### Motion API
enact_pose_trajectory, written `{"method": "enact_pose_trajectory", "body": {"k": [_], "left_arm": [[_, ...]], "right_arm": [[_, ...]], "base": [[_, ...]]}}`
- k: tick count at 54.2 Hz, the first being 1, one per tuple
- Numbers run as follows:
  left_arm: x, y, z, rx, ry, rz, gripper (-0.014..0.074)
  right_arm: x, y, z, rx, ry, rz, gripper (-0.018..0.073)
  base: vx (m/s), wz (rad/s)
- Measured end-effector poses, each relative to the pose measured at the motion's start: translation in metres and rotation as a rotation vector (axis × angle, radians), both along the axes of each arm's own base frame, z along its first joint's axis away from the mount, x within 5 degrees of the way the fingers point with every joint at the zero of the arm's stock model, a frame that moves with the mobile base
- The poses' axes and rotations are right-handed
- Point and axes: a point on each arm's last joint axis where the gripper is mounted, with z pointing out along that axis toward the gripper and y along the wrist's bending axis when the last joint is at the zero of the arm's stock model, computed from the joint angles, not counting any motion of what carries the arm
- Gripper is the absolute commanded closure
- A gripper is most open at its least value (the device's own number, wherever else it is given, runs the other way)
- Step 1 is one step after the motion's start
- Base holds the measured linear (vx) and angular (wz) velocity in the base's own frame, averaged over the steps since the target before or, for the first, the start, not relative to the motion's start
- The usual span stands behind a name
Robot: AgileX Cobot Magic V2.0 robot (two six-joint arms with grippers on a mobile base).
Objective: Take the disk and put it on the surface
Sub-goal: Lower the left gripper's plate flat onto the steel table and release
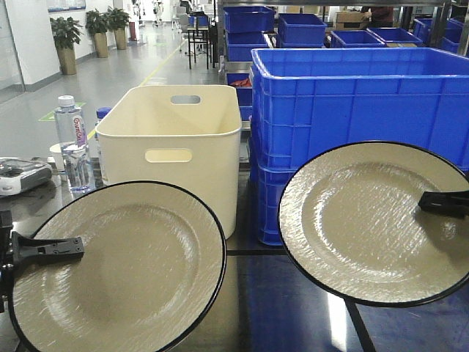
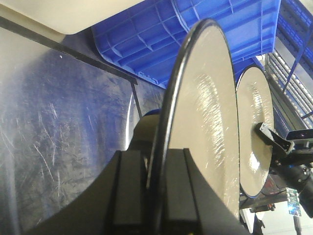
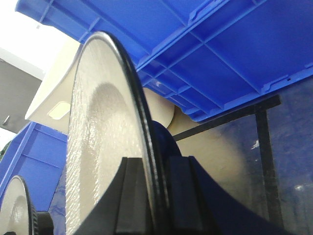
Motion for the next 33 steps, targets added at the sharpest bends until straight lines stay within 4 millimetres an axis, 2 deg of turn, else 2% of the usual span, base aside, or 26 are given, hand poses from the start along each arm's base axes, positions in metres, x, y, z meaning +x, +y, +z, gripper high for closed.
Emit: {"method": "enact_pose_trajectory", "body": {"k": [23, 24, 33], "left_arm": [[0.002, 0.002, -0.001, 0.021, -0.003, 0.029, 0.0595], [0.009, -0.006, -0.009, 0.056, 0.011, 0.041, 0.0595], [0.026, -0.034, -0.034, 0.139, 0.031, 0.011, 0.0593]], "right_arm": [[0.004, -0.005, 0.002, 0.009, -0.022, -0.069, 0.0568], [0.004, -0.004, 0.005, 0.053, -0.033, -0.07, 0.0568], [0.003, -0.001, 0.008, 0.079, -0.056, -0.032, 0.0568]], "base": [[0.0, 0.0], [0.0, 0.0], [0.0, 0.0]]}}
